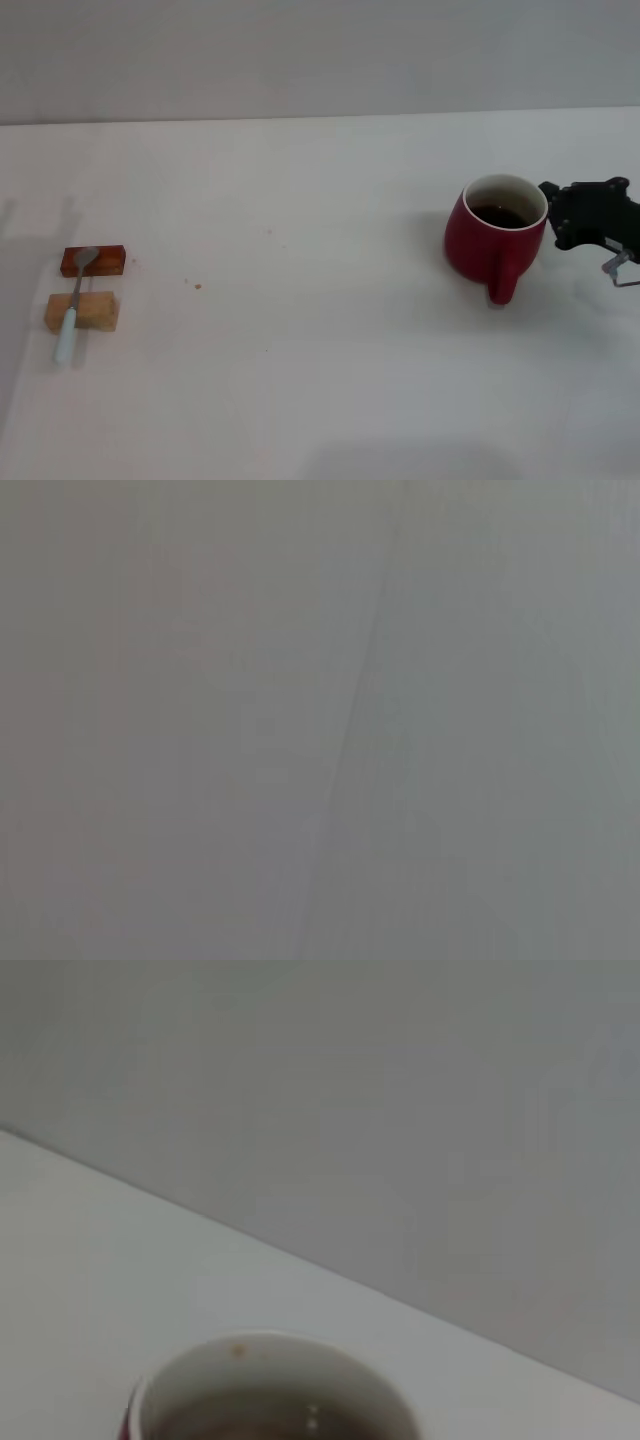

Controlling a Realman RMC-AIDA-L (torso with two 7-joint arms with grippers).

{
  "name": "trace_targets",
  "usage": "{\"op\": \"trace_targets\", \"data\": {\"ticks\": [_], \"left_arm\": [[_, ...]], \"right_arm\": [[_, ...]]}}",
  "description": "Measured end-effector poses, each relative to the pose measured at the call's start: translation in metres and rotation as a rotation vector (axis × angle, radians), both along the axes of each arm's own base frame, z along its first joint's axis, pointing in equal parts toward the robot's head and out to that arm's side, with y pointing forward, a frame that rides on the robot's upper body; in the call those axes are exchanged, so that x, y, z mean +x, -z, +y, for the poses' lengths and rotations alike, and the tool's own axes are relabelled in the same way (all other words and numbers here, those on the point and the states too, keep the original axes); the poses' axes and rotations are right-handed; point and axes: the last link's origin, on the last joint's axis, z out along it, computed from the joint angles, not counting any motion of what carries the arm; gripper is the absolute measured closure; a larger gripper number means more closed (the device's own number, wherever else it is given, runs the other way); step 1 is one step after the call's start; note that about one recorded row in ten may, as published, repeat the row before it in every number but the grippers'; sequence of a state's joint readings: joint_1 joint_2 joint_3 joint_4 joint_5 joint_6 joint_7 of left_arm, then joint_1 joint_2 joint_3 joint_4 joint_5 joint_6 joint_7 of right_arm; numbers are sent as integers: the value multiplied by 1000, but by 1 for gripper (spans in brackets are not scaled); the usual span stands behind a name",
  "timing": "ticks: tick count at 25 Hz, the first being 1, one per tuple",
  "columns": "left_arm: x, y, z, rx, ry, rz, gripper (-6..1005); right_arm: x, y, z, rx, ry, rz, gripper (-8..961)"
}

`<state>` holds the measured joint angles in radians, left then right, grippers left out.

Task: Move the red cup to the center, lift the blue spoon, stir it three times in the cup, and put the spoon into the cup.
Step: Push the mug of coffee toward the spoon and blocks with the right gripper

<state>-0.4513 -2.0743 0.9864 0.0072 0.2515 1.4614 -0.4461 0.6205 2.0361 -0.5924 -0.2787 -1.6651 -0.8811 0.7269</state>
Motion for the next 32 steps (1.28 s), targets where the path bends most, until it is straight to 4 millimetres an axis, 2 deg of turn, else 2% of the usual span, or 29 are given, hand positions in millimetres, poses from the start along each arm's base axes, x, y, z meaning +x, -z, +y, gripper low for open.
{"op": "trace_targets", "data": {"ticks": [3, 13, 25, 32], "left_arm": [[0, 0, 0, 1, 0, 0, 188], [2, -1, 2, 1, 5, 1, 188], [3, 0, 5, -2, 8, 0, 188], [3, 1, 4, -3, 7, -2, 188]], "right_arm": [[-4, 4, 1, -15, -10, 0, 955], [-22, 21, 5, -93, -73, -26, 954], [-61, 60, 4, -220, -171, -8, 955], [-71, 67, -2, -269, -222, 6, 955]]}}
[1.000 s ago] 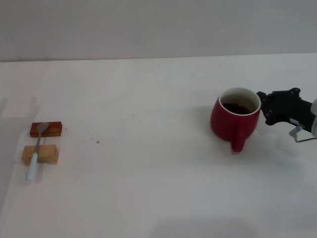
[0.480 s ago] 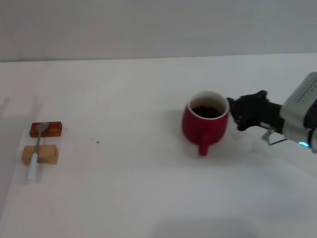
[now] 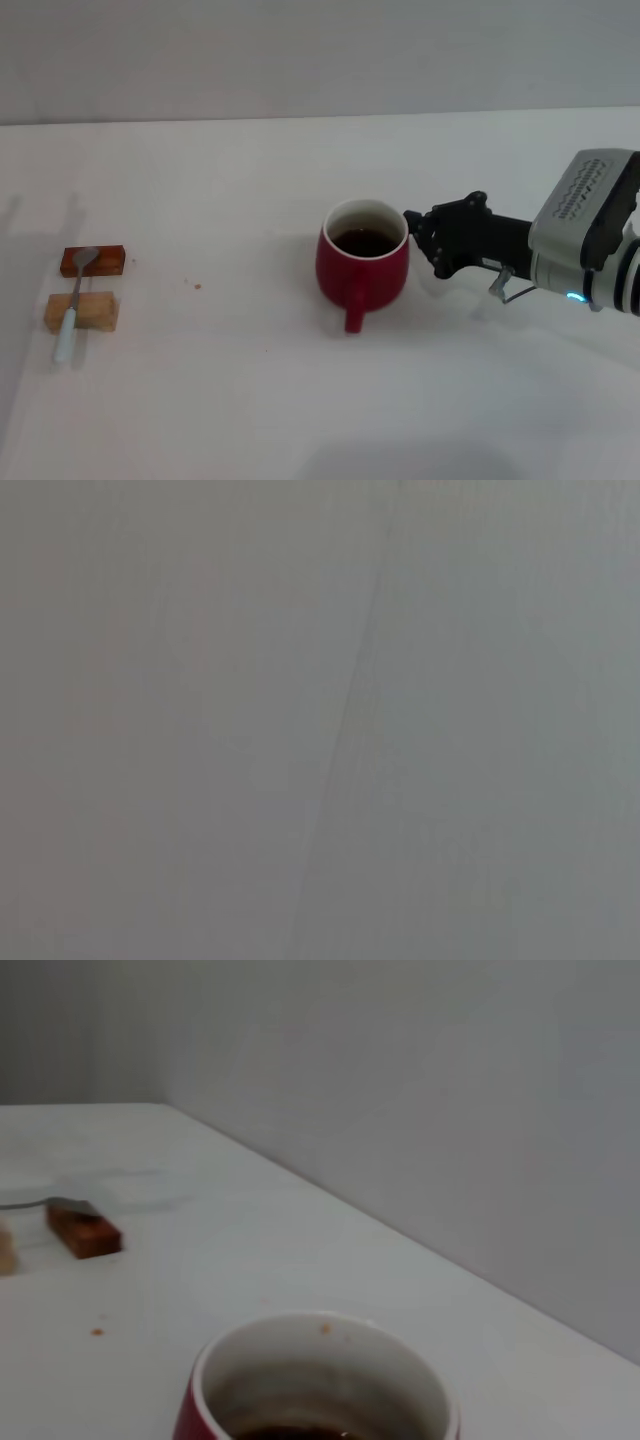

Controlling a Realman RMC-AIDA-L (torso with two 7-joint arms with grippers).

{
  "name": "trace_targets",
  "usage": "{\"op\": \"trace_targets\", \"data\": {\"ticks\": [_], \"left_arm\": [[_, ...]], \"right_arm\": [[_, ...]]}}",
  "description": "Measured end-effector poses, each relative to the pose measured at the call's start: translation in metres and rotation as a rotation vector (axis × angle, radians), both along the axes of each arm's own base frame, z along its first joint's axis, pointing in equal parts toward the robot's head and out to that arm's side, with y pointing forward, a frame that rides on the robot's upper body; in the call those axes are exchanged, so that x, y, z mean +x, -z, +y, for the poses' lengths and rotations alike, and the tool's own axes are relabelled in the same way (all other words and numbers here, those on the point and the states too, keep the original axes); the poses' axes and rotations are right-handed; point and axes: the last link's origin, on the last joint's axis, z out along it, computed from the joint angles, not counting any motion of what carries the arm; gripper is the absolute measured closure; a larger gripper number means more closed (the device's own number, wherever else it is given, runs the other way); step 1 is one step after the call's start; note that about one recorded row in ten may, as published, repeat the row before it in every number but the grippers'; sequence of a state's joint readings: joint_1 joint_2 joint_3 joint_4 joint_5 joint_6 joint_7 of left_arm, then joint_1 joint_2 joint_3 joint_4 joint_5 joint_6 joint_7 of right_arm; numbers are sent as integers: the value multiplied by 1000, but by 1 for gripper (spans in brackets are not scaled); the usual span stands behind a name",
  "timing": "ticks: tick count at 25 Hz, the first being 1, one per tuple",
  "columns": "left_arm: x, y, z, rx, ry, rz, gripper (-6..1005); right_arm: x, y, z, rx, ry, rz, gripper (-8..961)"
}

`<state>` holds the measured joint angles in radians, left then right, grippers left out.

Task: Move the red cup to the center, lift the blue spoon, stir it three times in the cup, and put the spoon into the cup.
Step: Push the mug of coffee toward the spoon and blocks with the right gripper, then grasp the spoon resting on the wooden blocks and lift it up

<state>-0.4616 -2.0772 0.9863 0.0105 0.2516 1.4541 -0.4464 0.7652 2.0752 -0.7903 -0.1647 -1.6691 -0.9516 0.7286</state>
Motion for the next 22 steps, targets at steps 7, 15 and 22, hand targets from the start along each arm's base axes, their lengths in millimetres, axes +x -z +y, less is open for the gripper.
{"op": "trace_targets", "data": {"ticks": [7, 15, 22], "left_arm": [[-2, 0, -2, -1, -7, 0, 188], [-2, 7, -9, -87, 41, 6, 188], [-10, 12, -29, -144, 56, 42, 188]], "right_arm": [[-3, 2, -2, -12, -11, 13, 955], [16, -23, 10, 180, 96, 77, 954], [48, -91, 23, 582, 237, 213, 936]]}}
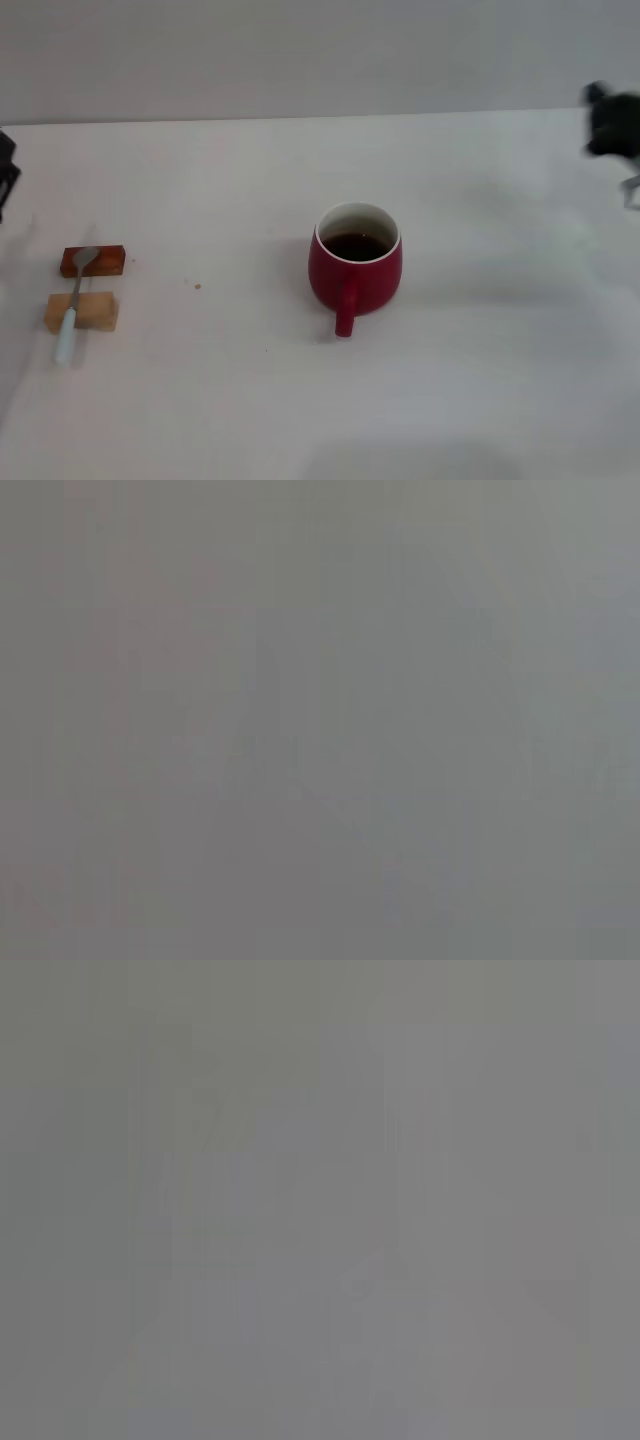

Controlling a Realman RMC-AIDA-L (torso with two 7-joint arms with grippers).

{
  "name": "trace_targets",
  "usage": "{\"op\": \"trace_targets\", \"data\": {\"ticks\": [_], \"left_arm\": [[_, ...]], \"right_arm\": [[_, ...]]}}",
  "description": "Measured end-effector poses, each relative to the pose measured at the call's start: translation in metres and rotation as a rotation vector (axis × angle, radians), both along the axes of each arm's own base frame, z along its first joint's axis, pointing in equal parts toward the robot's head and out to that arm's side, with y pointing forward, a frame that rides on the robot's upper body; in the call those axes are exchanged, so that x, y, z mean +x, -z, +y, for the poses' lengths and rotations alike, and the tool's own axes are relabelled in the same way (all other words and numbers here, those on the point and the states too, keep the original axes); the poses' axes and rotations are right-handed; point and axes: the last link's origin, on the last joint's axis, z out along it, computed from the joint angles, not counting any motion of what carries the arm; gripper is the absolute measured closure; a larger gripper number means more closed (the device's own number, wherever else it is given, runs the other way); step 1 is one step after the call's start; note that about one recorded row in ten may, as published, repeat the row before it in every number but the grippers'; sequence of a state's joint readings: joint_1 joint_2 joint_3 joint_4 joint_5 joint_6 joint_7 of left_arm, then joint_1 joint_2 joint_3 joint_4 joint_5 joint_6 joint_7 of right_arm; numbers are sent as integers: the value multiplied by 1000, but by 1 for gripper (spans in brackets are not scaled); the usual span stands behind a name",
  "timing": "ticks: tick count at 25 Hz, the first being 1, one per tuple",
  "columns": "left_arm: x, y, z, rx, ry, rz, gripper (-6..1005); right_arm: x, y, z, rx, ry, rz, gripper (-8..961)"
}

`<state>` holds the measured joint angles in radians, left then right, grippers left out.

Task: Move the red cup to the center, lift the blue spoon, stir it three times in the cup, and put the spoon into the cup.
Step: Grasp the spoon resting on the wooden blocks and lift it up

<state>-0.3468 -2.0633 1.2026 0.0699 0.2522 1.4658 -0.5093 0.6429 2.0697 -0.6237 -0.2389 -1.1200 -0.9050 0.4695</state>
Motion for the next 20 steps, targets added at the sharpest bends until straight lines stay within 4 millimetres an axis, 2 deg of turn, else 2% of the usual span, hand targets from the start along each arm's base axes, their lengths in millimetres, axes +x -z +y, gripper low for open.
{"op": "trace_targets", "data": {"ticks": [5, 11, 14, 19, 20], "left_arm": [[-9, 11, -23, -73, -3, 30, 189], [-21, 19, -56, -122, -26, 36, 189], [-24, 24, -72, -145, -30, 30, 189], [-26, 33, -87, -198, -26, 31, 189], [-26, 34, -88, -203, -25, 31, 189]], "right_arm": [[14, -35, 5, 182, 73, 55, 918], [21, -63, 16, 274, 133, 93, 897], [19, -72, 22, 291, 129, 84, 730], [13, -80, 29, 307, 112, 72, 490], [12, -82, 30, 315, 112, 68, 482]]}}
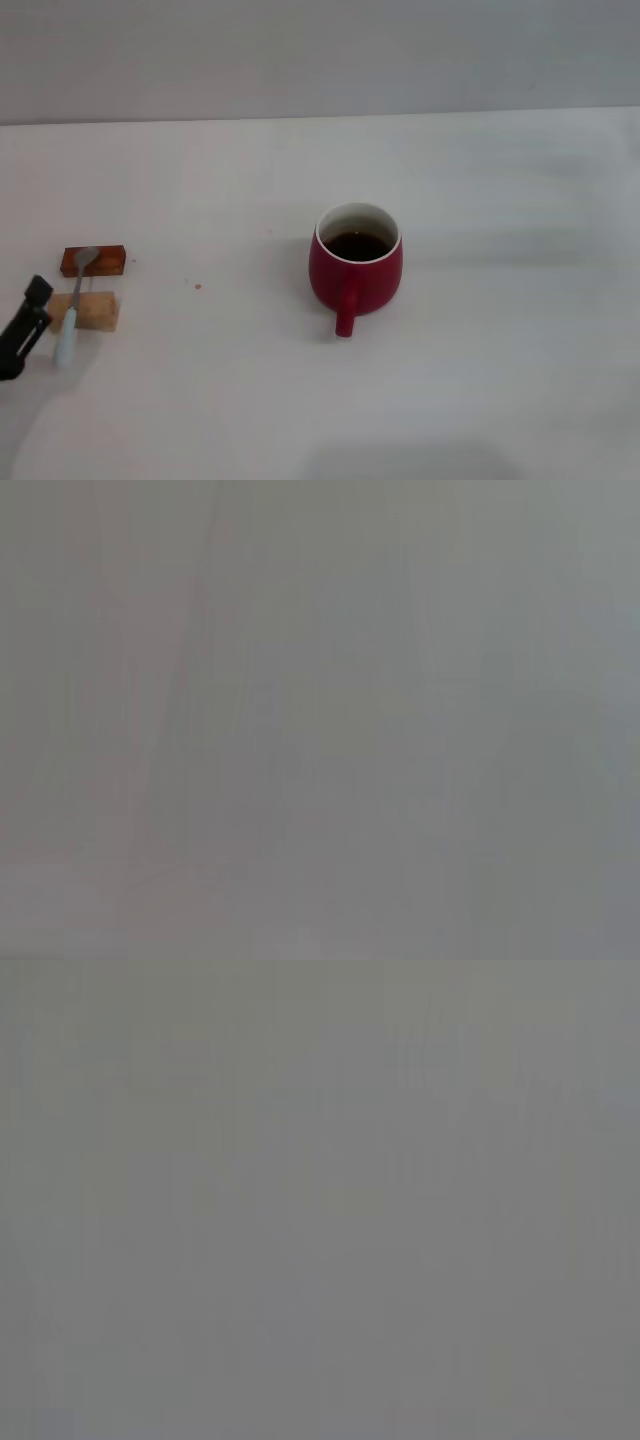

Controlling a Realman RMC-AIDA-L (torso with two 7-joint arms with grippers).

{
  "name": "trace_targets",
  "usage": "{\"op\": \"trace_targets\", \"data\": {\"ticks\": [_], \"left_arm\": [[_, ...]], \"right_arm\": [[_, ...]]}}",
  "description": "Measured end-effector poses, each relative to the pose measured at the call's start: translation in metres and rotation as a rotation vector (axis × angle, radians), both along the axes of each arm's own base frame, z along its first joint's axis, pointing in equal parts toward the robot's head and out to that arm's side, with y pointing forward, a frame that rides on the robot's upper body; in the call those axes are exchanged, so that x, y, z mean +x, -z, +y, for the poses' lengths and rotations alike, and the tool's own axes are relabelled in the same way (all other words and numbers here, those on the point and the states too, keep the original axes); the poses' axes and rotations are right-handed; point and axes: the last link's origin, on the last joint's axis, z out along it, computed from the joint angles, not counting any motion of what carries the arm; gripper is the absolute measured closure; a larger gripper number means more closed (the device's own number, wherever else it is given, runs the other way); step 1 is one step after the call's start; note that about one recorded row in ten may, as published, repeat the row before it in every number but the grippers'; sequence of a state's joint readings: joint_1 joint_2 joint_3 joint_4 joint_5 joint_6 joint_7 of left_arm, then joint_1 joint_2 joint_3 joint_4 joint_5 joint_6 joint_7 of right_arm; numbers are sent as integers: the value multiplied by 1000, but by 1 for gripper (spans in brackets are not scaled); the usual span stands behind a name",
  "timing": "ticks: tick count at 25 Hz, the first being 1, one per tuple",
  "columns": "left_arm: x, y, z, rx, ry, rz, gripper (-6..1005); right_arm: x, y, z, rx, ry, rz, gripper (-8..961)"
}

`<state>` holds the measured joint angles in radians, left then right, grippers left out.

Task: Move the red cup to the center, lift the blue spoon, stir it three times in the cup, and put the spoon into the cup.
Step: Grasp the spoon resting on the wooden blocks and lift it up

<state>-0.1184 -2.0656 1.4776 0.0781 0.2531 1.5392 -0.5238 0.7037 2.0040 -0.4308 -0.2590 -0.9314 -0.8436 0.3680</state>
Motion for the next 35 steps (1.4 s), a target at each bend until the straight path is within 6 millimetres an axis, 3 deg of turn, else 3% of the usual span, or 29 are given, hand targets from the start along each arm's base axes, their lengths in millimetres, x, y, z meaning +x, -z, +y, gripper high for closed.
{"op": "trace_targets", "data": {"ticks": [8, 17, 27, 35], "left_arm": [[-3, 11, -10, -63, -14, 14, 189], [-6, 16, -15, -93, -32, 14, 189], [-6, 19, -16, -106, -37, 11, 189], [-4, 20, -17, -120, -31, -3, 189]], "right_arm": [[10, -24, 0, 133, 60, 63, 442], [29, -41, -19, 277, 83, 183, 443], [5, 10, -40, 237, -56, 178, 444], [-2, 33, -49, 180, -100, 177, 445]]}}
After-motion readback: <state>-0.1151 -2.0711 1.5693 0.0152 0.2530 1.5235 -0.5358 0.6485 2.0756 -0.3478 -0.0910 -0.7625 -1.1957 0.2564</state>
